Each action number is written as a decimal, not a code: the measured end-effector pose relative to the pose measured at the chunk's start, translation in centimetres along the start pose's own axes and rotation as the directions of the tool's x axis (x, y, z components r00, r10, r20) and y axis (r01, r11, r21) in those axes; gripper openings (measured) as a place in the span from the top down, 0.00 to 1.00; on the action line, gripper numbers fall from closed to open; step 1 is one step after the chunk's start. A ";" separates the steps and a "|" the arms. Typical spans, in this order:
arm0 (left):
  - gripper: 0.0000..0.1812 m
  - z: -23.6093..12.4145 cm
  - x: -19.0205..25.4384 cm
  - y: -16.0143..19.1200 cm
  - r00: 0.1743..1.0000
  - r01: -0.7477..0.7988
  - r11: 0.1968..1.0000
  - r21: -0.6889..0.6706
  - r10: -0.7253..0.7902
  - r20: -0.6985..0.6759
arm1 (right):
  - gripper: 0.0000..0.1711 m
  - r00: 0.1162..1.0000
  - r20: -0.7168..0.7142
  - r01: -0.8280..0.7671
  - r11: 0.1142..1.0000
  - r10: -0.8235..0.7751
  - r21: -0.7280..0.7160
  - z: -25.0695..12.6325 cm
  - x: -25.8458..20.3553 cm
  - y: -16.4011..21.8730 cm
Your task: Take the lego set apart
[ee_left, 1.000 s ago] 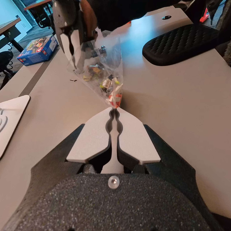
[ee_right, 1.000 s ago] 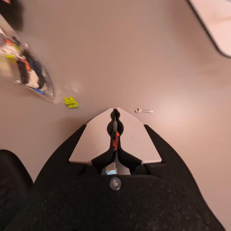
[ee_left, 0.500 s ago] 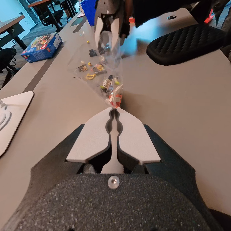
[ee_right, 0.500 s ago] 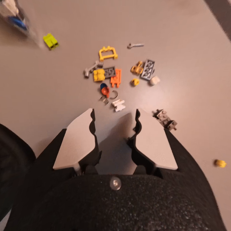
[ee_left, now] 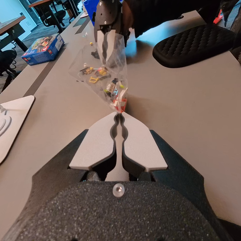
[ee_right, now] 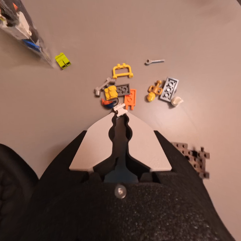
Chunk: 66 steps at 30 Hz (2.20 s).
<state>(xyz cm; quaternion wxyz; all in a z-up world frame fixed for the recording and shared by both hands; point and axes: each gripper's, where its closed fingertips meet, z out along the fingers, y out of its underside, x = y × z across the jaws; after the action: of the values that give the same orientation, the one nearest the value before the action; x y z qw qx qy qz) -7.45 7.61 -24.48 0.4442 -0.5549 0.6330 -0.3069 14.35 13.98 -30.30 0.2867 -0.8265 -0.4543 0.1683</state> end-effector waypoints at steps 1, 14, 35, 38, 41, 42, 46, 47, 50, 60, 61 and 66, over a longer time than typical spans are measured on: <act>1.00 0.0 0.0 0.0 1.000 -0.001 1.000 0.000 0.001 -0.001 | 0.94 1.000 0.005 0.009 1.000 -0.009 0.001 0.3 -0.2 -0.4; 1.00 -0.3 -0.3 0.0 1.000 0.001 1.000 0.000 -0.001 0.007 | 0.90 0.964 0.113 0.235 0.971 -0.239 0.055 5.0 -4.7 -7.7; 1.00 -0.2 -0.2 0.0 1.000 0.004 1.000 0.001 -0.004 -0.001 | 0.84 0.996 -0.051 -0.078 0.996 0.076 -0.044 2.3 6.7 -3.0; 1.00 -0.2 -0.2 0.0 1.000 0.003 1.000 0.000 -0.003 0.000 | 0.84 0.996 -0.061 -0.065 0.997 0.062 -0.038 2.3 6.6 -2.9; 1.00 -0.2 -0.2 0.0 1.000 0.001 1.000 -0.001 -0.001 0.002 | 0.89 0.996 -0.090 -0.024 1.000 0.022 -0.019 1.9 6.5 -3.3; 1.00 -0.2 -0.2 0.0 1.000 0.001 1.000 -0.001 -0.001 0.003 | 0.96 0.996 -0.094 -0.009 1.000 0.010 0.013 1.5 6.2 -4.1; 0.99 -0.1 -0.1 0.0 1.000 0.001 1.000 -0.002 -0.001 0.000 | 0.96 0.994 -0.047 0.102 0.988 -0.097 0.116 -0.4 2.2 -8.6; 1.00 -0.1 -0.1 0.0 1.000 0.000 1.000 -0.002 0.000 0.000 | 0.96 0.991 -0.028 0.135 0.980 -0.132 0.148 -1.0 0.8 -10.1; 0.99 -0.1 -0.1 0.0 1.000 -0.002 1.000 -0.004 0.002 0.000 | 0.96 0.970 0.052 0.216 0.941 -0.237 0.261 -2.8 -4.2 -14.8; 0.99 0.0 -0.1 0.0 1.000 -0.004 1.000 -0.008 0.004 0.000 | 0.80 0.880 0.168 0.369 0.863 -0.444 0.345 -2.8 -13.0 -18.9; 0.99 0.0 -0.1 0.0 1.000 -0.004 1.000 -0.008 0.004 -0.001 | 0.79 0.888 0.161 0.353 0.864 -0.430 0.359 -3.1 -12.5 -19.0; 0.99 0.0 -0.1 0.1 1.000 -0.005 1.000 -0.008 0.005 -0.001 | 0.79 0.957 0.006 0.273 0.907 -0.290 0.320 -3.8 -5.4 -17.1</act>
<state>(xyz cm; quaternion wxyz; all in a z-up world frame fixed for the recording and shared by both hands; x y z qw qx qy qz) -7.48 7.72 -24.50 0.4425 -0.5550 0.6356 -0.3036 2.34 15.37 -16.53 0.4241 -0.6910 -0.5433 0.2178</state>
